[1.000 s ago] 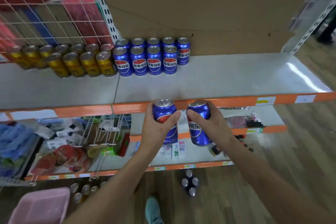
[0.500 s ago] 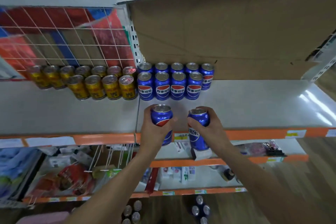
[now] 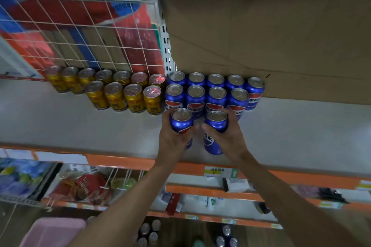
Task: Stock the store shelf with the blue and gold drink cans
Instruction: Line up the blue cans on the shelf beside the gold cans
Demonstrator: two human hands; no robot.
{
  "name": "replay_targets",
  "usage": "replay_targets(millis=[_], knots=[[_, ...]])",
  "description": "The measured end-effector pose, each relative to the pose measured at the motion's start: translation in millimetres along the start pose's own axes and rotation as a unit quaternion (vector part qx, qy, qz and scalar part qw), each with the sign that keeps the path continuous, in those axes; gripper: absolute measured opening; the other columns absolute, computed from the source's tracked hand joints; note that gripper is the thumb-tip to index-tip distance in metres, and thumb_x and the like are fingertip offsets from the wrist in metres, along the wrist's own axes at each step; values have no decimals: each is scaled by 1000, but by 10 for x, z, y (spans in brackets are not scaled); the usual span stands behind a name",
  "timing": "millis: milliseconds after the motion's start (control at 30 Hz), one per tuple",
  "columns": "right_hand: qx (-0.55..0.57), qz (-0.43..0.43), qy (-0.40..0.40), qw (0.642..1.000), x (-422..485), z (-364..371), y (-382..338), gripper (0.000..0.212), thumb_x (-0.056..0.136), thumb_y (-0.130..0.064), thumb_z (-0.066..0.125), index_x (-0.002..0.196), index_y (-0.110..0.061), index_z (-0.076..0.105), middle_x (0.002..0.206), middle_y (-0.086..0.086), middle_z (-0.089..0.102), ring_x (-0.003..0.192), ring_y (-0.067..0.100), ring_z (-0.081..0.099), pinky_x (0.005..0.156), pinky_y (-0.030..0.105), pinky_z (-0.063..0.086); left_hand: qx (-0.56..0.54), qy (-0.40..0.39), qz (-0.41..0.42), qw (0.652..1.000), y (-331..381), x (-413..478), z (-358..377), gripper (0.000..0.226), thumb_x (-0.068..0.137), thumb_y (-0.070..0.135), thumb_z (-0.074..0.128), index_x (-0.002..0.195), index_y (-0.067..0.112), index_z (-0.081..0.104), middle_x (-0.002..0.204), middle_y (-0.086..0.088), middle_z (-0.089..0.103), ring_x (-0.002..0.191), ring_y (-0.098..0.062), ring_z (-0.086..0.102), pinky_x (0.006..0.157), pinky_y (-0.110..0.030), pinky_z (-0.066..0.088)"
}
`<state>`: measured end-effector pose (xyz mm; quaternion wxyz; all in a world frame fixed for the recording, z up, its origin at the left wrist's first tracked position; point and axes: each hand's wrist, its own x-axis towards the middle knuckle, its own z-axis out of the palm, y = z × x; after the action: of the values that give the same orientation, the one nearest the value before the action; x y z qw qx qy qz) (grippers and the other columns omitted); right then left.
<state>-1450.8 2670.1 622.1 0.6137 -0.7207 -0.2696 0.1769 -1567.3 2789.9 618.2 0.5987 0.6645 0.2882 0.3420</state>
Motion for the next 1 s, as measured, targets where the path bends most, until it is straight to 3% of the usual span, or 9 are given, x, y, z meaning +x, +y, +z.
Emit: replay_targets(millis=[133, 300, 400, 533, 633, 733, 867, 933, 1000], knots=[[6, -31, 1, 1000, 67, 78, 95, 61, 73, -36, 83, 121, -24, 49, 113, -5, 66, 106, 14, 66, 91, 35, 55, -10, 22, 8, 1000, -56, -6, 42, 67, 76, 13, 87, 129, 24, 47, 110, 27, 66, 101, 1, 66, 78, -14, 52], [-20, -64, -5, 998, 15, 105, 150, 65, 73, -28, 86, 124, -17, 46, 113, -5, 63, 105, 11, 64, 89, 23, 52, 10, 20, 32, 999, -116, -56, 10, 72, 70, 26, 87, 128, 31, 44, 117, 20, 62, 110, -3, 63, 87, -15, 51], [-28, -59, -5, 998, -73, 84, 161, 70, 71, -21, 89, 124, -25, 44, 114, -10, 61, 107, 8, 62, 88, 18, 50, 48, 2, 41, 998, -196, -98, -47, 76, 70, 37, 88, 128, 40, 40, 121, 24, 59, 115, -8, 62, 91, -20, 52], [-60, -42, -28, 997, -149, 20, 159, 74, 71, -26, 88, 129, -30, 43, 121, -16, 58, 115, 8, 59, 97, 32, 53, 73, -45, 53, 995, -281, -123, -171, 78, 78, 31, 85, 139, 33, 37, 131, 14, 57, 124, -14, 58, 98, -30, 54], [-125, -38, -25, 991, -200, -52, 92, 80, 71, -36, 87, 136, -31, 42, 132, -11, 52, 124, 8, 52, 104, 38, 49, 113, -85, 88, 986, -258, -112, -312, 78, 82, 36, 81, 146, 27, 36, 141, 7, 49, 132, -10, 51, 103, -25, 48], [-258, -101, 19, 961, -282, -123, -46, 81, 74, -46, 83, 141, -23, 43, 140, -2, 43, 126, 17, 49, 98, 34, 50, 214, -92, 118, 965, -101, -83, -430, 80, 81, 59, 66, 148, 29, 35, 144, 7, 41, 131, -5, 45, 100, -16, 42], [-461, -151, 51, 873, -305, -117, -261, 74, 75, -63, 72, 133, -20, 53, 136, 3, 50, 122, 27, 50, 82, 41, 55, 367, -65, 168, 913, 163, 17, -446, 80, 80, 71, 60, 144, 26, 43, 141, -2, 46, 129, -22, 46, 95, -35, 48], [-515, -141, 49, 844, -283, -66, -320, 73, 76, -61, 72, 132, -17, 54, 134, 6, 53, 121, 30, 54, 80, 42, 54, 421, -83, 183, 885, 226, 81, -424, 77, 79, 68, 66, 139, 24, 48, 136, -5, 51, 124, -27, 50, 91, -37, 50], [-522, -139, 47, 840, -259, -23, -360, 68, 78, -51, 77, 131, -13, 56, 131, 9, 56, 119, 33, 56, 80, 42, 53, 430, -109, 194, 875, 234, 142, -424, 71, 80, 57, 75, 137, 23, 50, 137, -5, 51, 124, -27, 52, 92, -35, 48]])
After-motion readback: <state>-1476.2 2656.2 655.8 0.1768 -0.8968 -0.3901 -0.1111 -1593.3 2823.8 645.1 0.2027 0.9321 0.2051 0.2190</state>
